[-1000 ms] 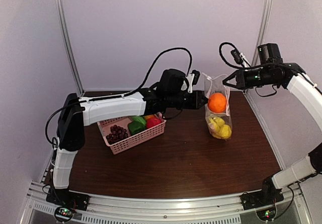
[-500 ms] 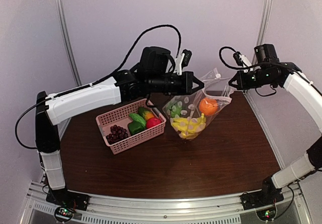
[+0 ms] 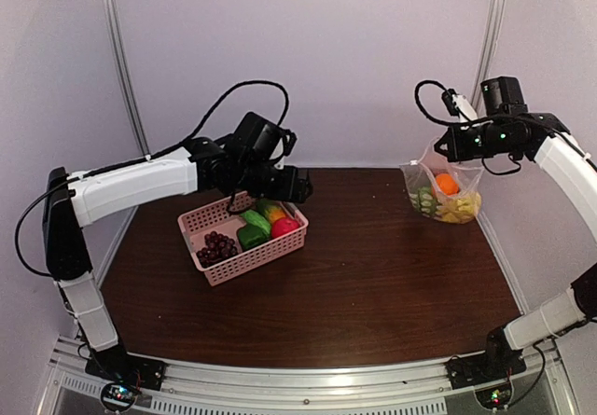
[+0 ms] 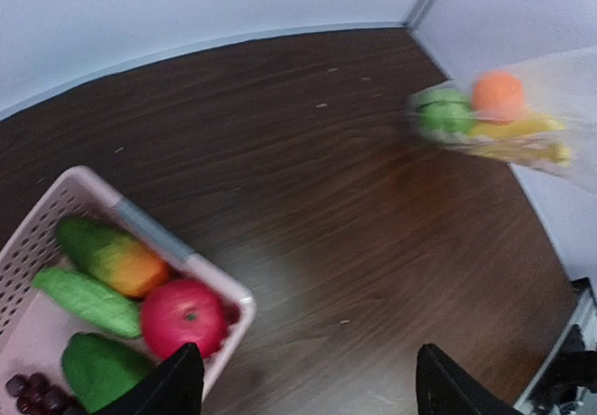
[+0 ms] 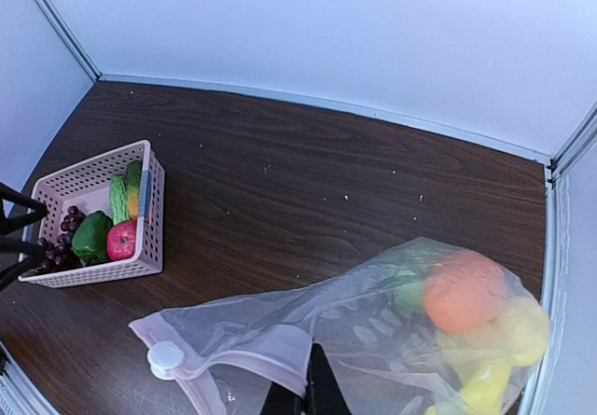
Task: Place the food in the zip-top bag and seal the zipper
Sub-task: Adjust the zipper food storage bag at the center of the board, then pick up the fake vegetable from the bin.
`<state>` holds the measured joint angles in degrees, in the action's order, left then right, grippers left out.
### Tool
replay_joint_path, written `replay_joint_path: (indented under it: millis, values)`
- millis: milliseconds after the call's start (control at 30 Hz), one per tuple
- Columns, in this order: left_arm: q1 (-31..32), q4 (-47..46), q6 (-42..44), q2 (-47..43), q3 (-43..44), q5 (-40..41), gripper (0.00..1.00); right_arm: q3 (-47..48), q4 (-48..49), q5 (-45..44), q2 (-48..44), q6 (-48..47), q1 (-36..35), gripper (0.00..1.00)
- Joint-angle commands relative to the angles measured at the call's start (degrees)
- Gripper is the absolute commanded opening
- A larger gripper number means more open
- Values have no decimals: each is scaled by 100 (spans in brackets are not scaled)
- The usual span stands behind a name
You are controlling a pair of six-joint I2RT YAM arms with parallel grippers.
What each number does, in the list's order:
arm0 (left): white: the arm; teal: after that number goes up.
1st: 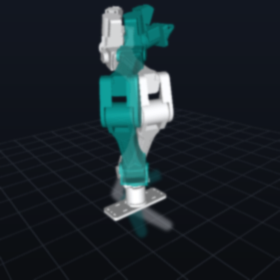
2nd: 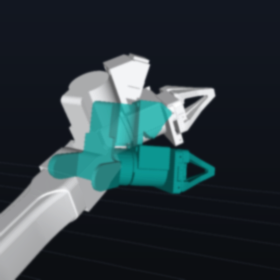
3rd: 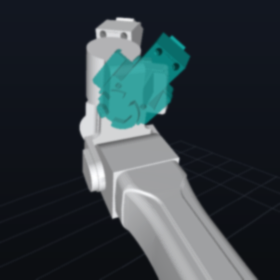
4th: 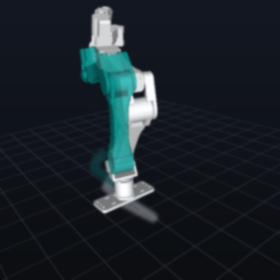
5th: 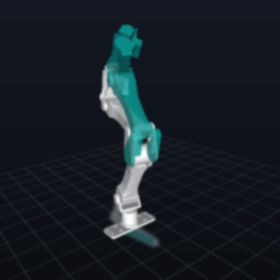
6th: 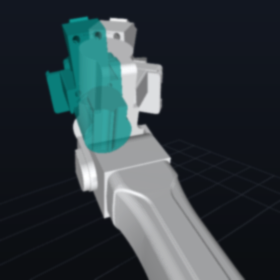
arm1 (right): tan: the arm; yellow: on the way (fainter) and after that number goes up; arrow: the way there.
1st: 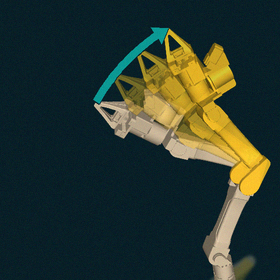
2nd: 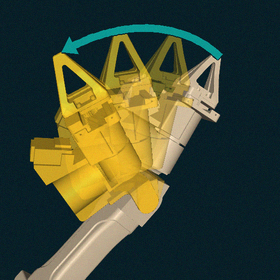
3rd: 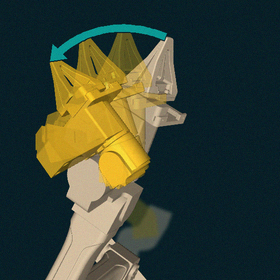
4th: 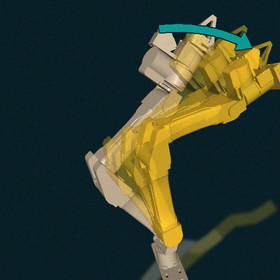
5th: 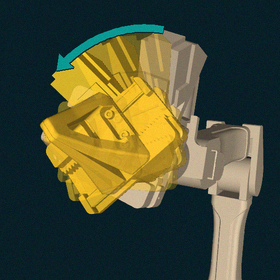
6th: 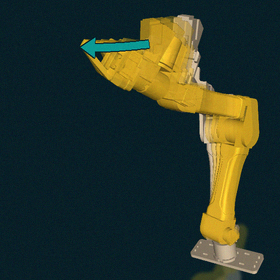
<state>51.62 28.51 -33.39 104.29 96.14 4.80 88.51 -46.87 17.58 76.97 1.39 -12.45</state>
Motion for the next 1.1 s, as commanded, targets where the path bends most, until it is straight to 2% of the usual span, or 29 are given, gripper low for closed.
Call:
replay_joint_path:
  millis: [0, 100, 233, 433, 500, 567, 700, 833, 967, 1067]
  values:
    - [-681, 965, 65, -316, -950, 1065, 80, -356, 178, 172, -78, -55, 24, 0]
    - [-1025, 1102, 74, -238, -1352, 1011, 80, -391, 215, 302, -21, -43, 27, 0]
    - [-1250, 1007, 15, 90, -1666, 556, 81, -432, 218, 359, 10, -33, 10, 0]
    - [-1370, 428, -244, 623, -1821, -680, 87, -576, 261, 416, -2, -24, 16, 0]
    - [-1366, 310, -285, 750, -1812, -845, 87, -613, 260, 416, -22, -33, 12, 0]
    - [-1373, 258, -329, 813, -1807, -834, 83, -648, 268, 418, -40, -42, 13, 0]
    - [-1365, 373, -361, 780, -1699, -578, 69, -715, 309, 445, -64, -34, 14, 0]
    - [-1318, 839, -208, 330, -1476, 50, 57, -782, 338, 482, -77, -39, 7, 0]
    - [-1294, 1226, 18, -240, -1149, 318, 54, -795, 349, 512, -86, -42, -3, 0]
    - [-1265, 1331, 105, -572, -879, 149, 54, -771, 348, 527, -88, -27, -21, 0]
